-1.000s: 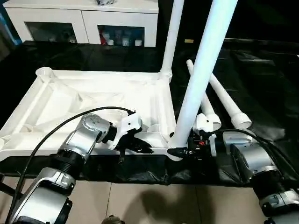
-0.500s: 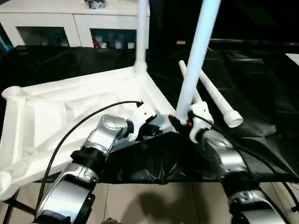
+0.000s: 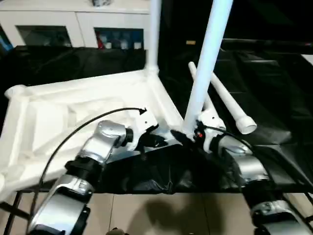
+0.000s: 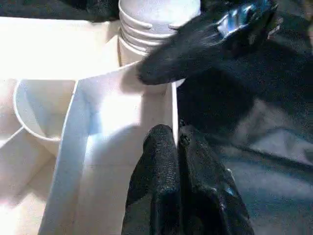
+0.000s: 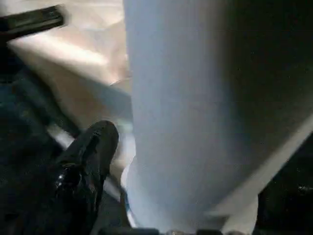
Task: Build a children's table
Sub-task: Rotate leg to tighten
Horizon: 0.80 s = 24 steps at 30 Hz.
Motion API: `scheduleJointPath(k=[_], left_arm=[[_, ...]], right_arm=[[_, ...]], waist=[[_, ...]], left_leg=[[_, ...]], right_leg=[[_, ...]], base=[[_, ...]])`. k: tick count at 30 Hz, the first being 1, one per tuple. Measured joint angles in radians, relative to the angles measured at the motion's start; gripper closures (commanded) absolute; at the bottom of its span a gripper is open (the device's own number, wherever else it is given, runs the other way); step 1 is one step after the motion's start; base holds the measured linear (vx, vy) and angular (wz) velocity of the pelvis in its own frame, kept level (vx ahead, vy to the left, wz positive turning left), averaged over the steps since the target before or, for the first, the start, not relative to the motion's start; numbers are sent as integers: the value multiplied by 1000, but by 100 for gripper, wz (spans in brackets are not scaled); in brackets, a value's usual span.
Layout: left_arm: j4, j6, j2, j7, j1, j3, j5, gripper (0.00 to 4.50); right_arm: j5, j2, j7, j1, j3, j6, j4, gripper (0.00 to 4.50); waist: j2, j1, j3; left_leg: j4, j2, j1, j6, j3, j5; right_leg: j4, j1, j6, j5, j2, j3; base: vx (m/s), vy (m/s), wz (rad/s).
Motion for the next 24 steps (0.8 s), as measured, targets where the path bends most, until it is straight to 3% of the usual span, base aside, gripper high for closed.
scheduleJointPath(k=[7,11,20,24], left_arm=[[-24,-18,62,-136,13,-22,-22,450],[-47,-17,83,-196,18,-38,-30,450],[-47,-17,92,-234,20,-41,-31,450],[-40,-17,89,-219,20,-42,-30,450]], right_arm=[[19,-107,272,5,73,42,-67,63],[36,-143,355,7,99,66,-98,96],[39,-150,395,8,105,96,-113,169],[41,-137,361,31,92,97,-124,176]], waist=[[-2,12,1],[-4,16,2],[-4,19,2],[-4,21,2]], left_leg=[[2,0,-1,1,0,0],[3,0,-2,1,0,0],[4,1,-2,1,0,0],[4,1,-2,1,0,0]], right_leg=[[0,0,0,0,-1,0],[0,0,0,0,-1,0],[1,0,0,0,-1,-1],[1,0,0,0,0,-1]], base=[[0,0,0],[0,0,0],[0,0,0],[0,0,0]])
